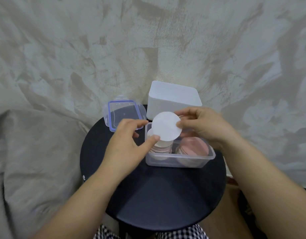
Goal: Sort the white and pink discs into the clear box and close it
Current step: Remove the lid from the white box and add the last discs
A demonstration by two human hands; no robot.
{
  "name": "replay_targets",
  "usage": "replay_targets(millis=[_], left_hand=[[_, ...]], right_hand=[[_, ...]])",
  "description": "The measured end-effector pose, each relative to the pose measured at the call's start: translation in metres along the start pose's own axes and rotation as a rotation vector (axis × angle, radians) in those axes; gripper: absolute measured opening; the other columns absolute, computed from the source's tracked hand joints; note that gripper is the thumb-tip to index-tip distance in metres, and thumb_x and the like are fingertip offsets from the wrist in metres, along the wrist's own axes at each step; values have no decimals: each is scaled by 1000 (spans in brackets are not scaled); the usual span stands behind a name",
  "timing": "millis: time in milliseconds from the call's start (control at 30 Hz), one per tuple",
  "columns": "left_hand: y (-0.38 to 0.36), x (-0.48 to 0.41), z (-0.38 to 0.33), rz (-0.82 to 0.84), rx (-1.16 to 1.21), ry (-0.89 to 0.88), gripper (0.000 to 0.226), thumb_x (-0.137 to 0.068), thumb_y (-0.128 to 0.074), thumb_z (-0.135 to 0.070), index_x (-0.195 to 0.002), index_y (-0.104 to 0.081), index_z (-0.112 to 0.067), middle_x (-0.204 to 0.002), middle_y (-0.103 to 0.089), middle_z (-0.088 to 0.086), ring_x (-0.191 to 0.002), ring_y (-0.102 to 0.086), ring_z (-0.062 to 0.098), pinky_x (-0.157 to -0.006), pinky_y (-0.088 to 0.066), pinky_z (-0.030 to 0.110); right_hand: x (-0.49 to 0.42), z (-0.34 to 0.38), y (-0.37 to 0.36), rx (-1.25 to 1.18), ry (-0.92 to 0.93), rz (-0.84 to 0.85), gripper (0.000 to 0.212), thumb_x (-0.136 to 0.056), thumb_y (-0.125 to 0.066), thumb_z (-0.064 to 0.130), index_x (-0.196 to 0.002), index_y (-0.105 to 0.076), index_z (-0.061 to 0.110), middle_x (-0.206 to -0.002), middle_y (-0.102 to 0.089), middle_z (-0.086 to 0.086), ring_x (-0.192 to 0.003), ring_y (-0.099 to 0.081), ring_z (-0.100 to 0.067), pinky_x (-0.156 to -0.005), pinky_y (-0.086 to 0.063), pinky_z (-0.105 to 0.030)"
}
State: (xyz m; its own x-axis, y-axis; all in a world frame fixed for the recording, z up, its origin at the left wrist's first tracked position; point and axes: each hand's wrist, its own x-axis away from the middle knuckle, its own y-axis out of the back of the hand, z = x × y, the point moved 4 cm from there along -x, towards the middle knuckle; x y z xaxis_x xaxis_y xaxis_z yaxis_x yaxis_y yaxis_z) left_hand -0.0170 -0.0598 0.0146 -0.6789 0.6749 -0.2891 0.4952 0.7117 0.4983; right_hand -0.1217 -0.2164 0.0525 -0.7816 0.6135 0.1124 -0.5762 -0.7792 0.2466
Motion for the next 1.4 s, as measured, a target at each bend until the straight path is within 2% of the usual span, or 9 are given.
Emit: replay_targets(millis=[100,233,467,633,767,833,967,1100,1400], left_hand=[[-10,0,9,109,-3,75,52,-65,-68,-54,-111,-46,-41,-112,-45,-20,-87,-51,-5,-71,-39,9],[-19,-6,18,128,15,135,47,-69,-75,-41,-107,-46,-41,-113,-48,-17,-73,-56,-1,-64,-42,9],[-23,-19,25,183,46,189,59,-62,-80,-34,-116,-56,-33,-102,-59,-8,-80,-59,13,-82,-53,36],[-21,-21,23,190,-19,159,60,-66,-79,-35,-121,-53,-33,-105,-57,-9,-77,-58,8,-76,-48,24],[-21,-18,22,178,-2,161,59,-69,-77,-34,-123,-53,-33,-105,-58,-10,-79,-59,10,-80,-50,28],[-21,-16,22,167,19,173,60,-68,-78,-35,-122,-52,-33,-103,-59,-13,-80,-60,10,-81,-52,31],[-21,-16,23,142,37,205,59,-65,-80,-32,-117,-53,-33,-97,-61,-15,-77,-61,8,-79,-53,34],[-23,-17,21,145,26,198,58,-64,-80,-30,-117,-56,-34,-95,-62,-15,-75,-61,8,-77,-53,31],[-24,-14,20,119,31,211,57,-64,-79,-27,-117,-58,-34,-92,-62,-16,-76,-60,8,-77,-53,32]], right_hand=[[-13,-12,-7,60,-94,43,21,-82,-57,-10,-98,-65,3,-82,-66,-10,-62,-65,-11,-58,-57,-21],[-16,-19,-11,140,-97,18,23,-81,-58,-9,-97,-69,4,-76,-68,-5,-61,-65,-6,-59,-56,-19],[-19,-24,-12,197,-73,-7,24,-79,-65,-6,-102,-68,0,-83,-67,-9,-62,-65,-8,-59,-55,-18],[-18,-14,-8,533,25,24,20,-77,-71,9,-97,-71,12,-83,-70,2,-59,-60,-2,-57,-49,-9],[-17,-8,-3,730,108,44,26,-73,-77,21,-98,-71,20,-83,-63,18,-58,-51,19,-56,-38,1],[-15,-9,1,846,136,30,35,-67,-80,32,-100,-69,27,-88,-59,23,-69,-49,19,-62,-36,-1],[-14,-19,-1,926,122,77,45,-59,-81,45,-100,-67,32,-96,-62,17,-89,-55,-1,-76,-40,-18],[-15,-25,-3,882,139,49,41,-56,-82,47,-94,-69,34,-85,-64,16,-84,-58,-2,-75,-46,-23],[-11,-32,0,866,157,42,43,-59,-80,50,-96,-70,33,-80,-59,18,-71,-55,0,-68,-44,-20]])
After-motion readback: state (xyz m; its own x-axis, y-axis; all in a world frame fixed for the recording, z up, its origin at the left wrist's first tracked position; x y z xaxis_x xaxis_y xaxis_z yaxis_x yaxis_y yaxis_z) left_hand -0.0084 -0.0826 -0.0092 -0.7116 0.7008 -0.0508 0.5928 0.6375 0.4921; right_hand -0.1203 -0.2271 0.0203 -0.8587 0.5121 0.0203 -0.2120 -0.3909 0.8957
